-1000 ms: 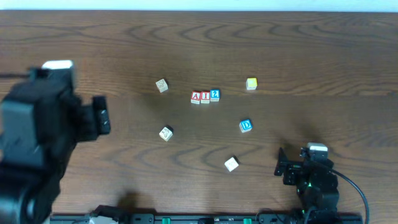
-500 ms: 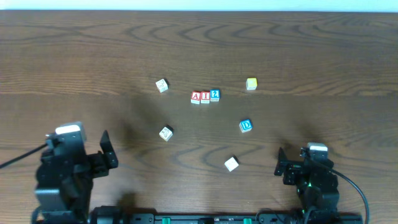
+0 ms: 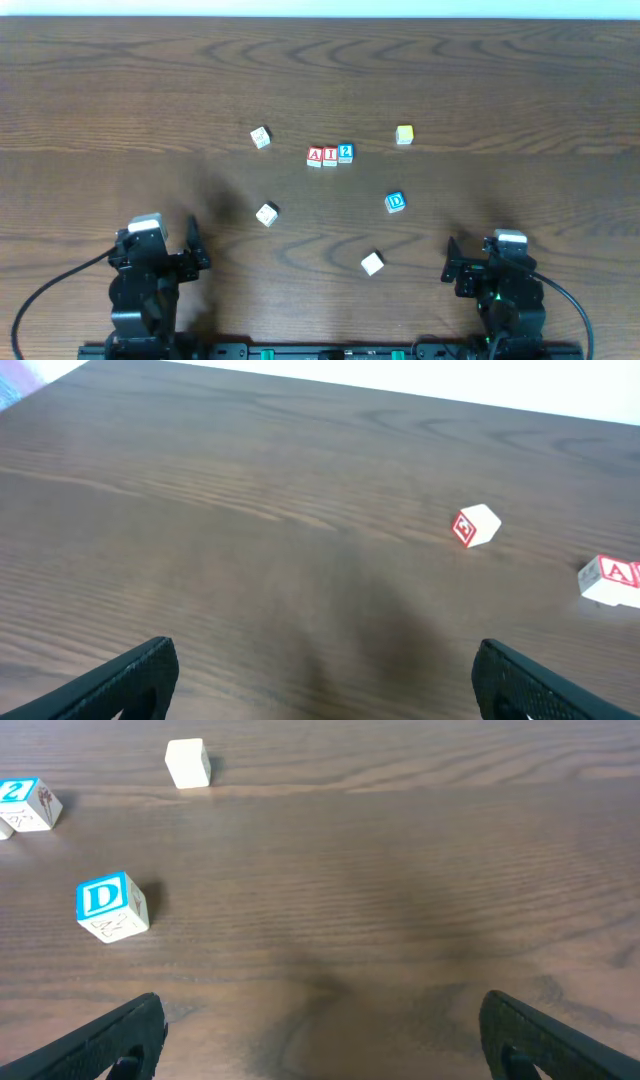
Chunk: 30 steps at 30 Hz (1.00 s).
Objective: Spell out Ai2
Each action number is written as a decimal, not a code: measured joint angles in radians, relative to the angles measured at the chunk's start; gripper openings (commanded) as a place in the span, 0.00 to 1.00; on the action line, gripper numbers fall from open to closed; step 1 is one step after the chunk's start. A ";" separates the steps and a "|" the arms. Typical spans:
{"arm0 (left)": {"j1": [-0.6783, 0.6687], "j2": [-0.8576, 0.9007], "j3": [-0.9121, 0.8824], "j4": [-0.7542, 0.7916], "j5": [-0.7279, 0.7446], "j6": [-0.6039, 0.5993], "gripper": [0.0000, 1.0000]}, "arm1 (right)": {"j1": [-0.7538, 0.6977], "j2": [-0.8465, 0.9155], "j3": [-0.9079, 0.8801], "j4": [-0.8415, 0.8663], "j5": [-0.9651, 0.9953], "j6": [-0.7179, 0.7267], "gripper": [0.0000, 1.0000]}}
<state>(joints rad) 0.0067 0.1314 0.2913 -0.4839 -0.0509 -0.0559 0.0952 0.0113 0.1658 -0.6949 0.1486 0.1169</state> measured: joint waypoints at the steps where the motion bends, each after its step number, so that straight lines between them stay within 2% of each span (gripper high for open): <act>1: 0.000 -0.010 -0.015 0.011 0.000 0.000 0.95 | 0.000 0.000 0.000 0.000 0.000 0.000 0.99; 10: 0.000 -0.114 -0.156 0.100 -0.001 -0.010 0.95 | 0.000 0.000 0.000 0.000 0.000 0.000 0.99; 30: 0.000 -0.120 -0.160 0.123 -0.001 -0.018 0.95 | 0.000 0.000 0.000 0.000 0.000 0.000 0.99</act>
<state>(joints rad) 0.0067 0.0116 0.1310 -0.3607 -0.0517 -0.0742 0.0952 0.0113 0.1658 -0.6949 0.1486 0.1165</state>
